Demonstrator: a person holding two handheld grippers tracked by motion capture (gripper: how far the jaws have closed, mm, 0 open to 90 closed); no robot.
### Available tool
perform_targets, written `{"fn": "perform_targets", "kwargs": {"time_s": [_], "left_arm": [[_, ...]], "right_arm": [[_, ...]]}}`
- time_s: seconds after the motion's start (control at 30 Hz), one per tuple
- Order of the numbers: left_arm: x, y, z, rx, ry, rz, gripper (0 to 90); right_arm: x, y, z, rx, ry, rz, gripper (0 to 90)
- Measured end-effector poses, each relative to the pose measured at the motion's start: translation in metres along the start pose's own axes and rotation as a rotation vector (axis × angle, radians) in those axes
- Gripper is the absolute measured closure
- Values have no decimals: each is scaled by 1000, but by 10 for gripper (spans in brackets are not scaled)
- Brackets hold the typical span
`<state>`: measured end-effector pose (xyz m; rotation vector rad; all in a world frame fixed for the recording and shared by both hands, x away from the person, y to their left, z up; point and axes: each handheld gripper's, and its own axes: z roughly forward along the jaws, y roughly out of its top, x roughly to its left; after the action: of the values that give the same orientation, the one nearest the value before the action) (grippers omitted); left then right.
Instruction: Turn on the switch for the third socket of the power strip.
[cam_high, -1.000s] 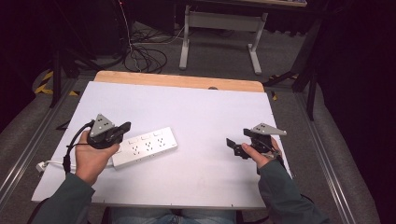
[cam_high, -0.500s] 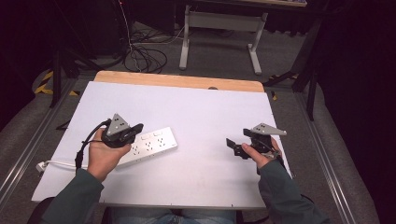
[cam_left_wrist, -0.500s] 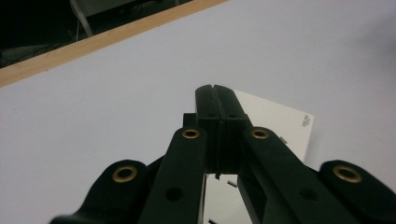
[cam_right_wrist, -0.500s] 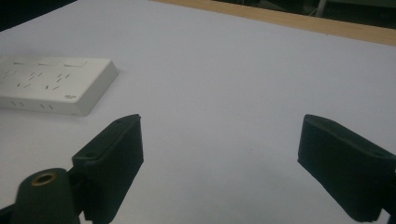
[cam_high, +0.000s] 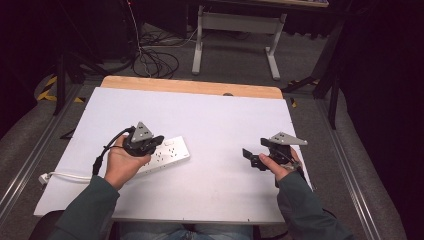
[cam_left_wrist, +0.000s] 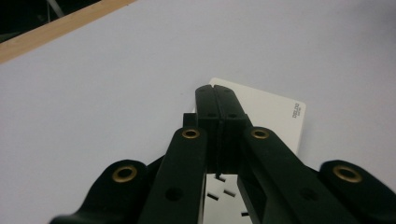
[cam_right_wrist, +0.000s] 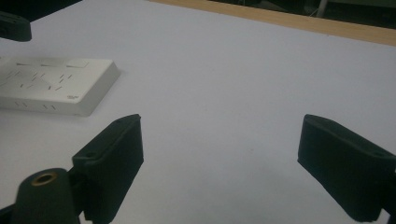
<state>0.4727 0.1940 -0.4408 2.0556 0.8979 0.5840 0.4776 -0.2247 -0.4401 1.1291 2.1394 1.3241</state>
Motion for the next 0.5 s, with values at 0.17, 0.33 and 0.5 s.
{"fn": "perform_targets", "kwargs": {"time_s": [0.17,0.33,0.5], "left_arm": [[0,2,9,25,-14,3,900],[-1,5,15,56,-20,17,900],[-2,7,26,104,-32,39,900]], "right_arm": [[1,0,-1,1,2,1,146],[2,0,-1,1,12,-3,146],[3,-1,-1,1,10,-1,146]]}}
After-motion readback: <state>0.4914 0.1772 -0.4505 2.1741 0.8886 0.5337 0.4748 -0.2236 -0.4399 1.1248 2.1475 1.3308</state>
